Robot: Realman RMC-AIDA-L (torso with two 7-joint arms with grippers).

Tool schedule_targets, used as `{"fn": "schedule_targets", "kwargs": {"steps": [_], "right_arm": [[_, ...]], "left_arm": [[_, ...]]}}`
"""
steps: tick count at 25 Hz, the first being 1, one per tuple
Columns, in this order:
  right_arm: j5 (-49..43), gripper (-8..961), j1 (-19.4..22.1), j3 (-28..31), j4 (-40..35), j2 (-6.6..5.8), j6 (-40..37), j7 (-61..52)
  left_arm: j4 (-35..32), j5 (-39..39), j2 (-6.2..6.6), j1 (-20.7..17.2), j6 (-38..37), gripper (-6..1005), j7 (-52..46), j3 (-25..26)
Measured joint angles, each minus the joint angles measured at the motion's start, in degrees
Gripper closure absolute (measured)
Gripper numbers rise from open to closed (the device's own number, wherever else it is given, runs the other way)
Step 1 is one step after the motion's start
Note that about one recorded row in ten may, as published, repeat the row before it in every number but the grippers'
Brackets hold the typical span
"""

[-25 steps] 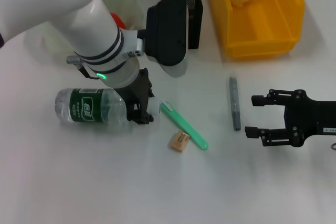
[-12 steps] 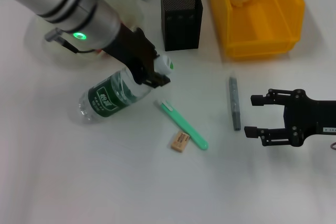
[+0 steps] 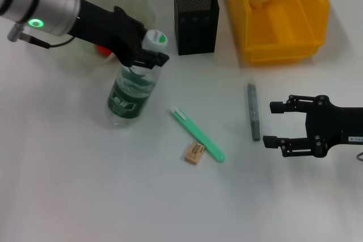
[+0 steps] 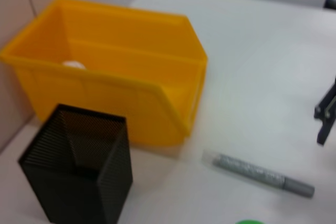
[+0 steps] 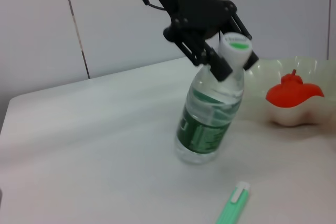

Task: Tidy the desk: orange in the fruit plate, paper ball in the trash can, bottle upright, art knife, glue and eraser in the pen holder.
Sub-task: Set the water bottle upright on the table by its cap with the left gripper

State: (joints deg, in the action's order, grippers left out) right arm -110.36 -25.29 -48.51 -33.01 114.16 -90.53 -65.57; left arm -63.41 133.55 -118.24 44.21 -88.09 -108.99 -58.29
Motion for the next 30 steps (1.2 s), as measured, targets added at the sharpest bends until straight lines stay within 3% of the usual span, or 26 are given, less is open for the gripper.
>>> {"fn": "schedule_targets", "kwargs": {"steps": [9,22,30], "right_arm": [[-0.18,164,-0.29,0.0,0.13,0.1,-0.1,-0.11],[-0.03,163,-0.55,-0.04,-0.02,0.6,-0.34,-0.14],[0.11,163,-0.55,0.0,-0.12,0.98,-0.34,0.11]], "left_arm": [[-1.42,-5.58,0.74,-4.47,-3.12,550,3.17,8.09],[-3.88,-14.0,3.46,-12.65,-2.73,550,4.36,10.24],[-3.48,-13.63,4.12,-14.11,-1.89,550,5.18,13.64]]}}
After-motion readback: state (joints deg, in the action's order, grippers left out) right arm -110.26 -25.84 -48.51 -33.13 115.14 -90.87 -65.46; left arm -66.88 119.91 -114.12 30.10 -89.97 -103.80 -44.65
